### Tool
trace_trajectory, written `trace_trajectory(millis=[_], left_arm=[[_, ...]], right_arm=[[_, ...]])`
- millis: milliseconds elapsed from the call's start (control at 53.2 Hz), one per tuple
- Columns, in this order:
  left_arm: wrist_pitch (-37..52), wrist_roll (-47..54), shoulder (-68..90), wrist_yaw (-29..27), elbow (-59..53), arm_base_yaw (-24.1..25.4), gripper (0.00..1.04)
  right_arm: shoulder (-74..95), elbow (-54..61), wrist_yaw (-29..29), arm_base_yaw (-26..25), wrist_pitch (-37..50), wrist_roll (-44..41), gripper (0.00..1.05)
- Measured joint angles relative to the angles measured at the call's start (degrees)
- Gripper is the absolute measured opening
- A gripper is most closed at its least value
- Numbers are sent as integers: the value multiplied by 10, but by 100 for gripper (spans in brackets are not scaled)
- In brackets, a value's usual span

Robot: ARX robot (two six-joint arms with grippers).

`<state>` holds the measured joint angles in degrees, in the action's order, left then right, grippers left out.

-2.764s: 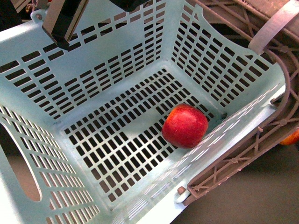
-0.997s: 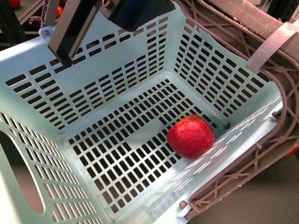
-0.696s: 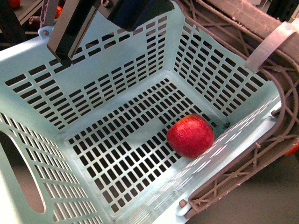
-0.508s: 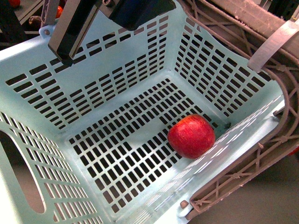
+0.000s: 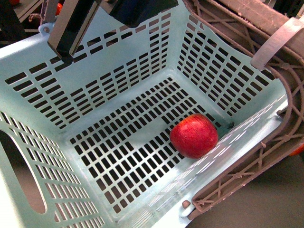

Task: Pick apple with right arm and hold basket with left

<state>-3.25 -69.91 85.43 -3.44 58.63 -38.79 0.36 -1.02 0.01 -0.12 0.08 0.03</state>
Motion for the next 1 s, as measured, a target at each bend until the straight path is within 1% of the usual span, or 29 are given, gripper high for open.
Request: trace_trajectory(millis=[282,301,357,376,433,489,527,602,771,865,997], left_arm=[[0,0,0,0,0,0,17],[2,2,0,-8,0,-1,17],[43,2,0,-68,-9,-5,17],[50,2,0,-78,-10,-5,17],[76,-3,-1,-162,-12,-2,17],[83,-2,-6,-204,-16,5,17],[85,-2,-8,-216,-17,12,17],[90,-3,-14,-220,-21,36,17],[94,-29,-25,-203,-43,81,17],[102,-47,-25,-185,-65,108,17],[107,-91,-24,-157,-102,162,17]], right_arm=[[0,0,0,0,0,0,96],[0,0,0,0,0,0,96],[0,0,0,0,0,0,96],[0,0,0,0,0,0,96],[0,0,0,0,0,0,96],[-1,0,0,0,0,0,96],[0,0,0,0,0,0,96],[-1,0,0,0,0,0,96],[-1,0,0,0,0,0,96],[-1,0,0,0,0,0,96],[-1,0,0,0,0,0,96]])
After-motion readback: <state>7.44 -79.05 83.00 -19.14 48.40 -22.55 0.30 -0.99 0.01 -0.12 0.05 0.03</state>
